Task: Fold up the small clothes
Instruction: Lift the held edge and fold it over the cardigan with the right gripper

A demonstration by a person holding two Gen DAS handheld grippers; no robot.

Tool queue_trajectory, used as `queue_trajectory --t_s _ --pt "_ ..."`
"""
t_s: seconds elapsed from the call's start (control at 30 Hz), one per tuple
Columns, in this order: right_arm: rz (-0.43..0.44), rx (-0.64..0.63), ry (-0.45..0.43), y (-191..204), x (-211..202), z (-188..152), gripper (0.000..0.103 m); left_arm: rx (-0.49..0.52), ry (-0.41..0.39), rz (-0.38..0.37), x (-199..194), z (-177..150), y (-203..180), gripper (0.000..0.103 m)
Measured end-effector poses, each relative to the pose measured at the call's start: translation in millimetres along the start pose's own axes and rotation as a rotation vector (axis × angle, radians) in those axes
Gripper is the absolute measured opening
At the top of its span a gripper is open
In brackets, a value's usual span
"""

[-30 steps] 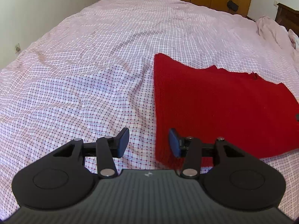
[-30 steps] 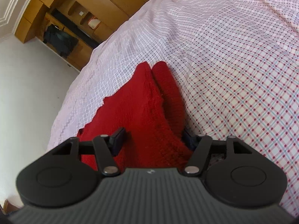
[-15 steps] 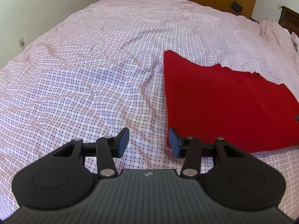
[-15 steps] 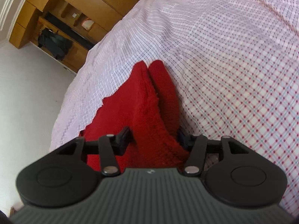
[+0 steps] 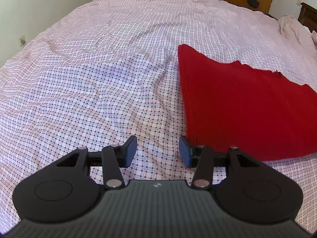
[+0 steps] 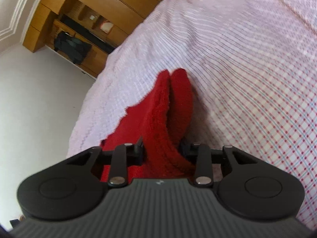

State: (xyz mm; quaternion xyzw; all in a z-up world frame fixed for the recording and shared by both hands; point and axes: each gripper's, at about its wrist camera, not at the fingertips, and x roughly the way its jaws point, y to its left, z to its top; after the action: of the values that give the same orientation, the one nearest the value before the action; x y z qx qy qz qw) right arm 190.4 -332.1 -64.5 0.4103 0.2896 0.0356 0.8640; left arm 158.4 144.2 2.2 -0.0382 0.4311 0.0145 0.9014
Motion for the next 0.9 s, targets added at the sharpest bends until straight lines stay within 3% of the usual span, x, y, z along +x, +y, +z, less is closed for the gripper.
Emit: queue_trajectory --t_s 0.13,0.33,0.5,0.73,0.9 --pt "0.018 -0.059 -0.023 31 -6 4 0.035 0.01 -0.004 0.006 -4 0 7 0.053" --pt "-0.019 -0.272 -0.037 98 -4 2 0.035 0.084 -0.019 0.053 -14 10 21 0.053" --pt "-0.039 -0.414 -0.05 152 1 -11 0.035 0.086 -0.041 0.039 -26 12 34 0.053" --pt "-0.05 -0.612 -0.043 226 25 -46 0.034 0.035 -0.055 0.009 -34 6 59 0.053" --pt "-0.017 -0.658 0.038 247 62 -91 0.033 -0.014 -0.043 0.005 -30 -6 82 0.053"
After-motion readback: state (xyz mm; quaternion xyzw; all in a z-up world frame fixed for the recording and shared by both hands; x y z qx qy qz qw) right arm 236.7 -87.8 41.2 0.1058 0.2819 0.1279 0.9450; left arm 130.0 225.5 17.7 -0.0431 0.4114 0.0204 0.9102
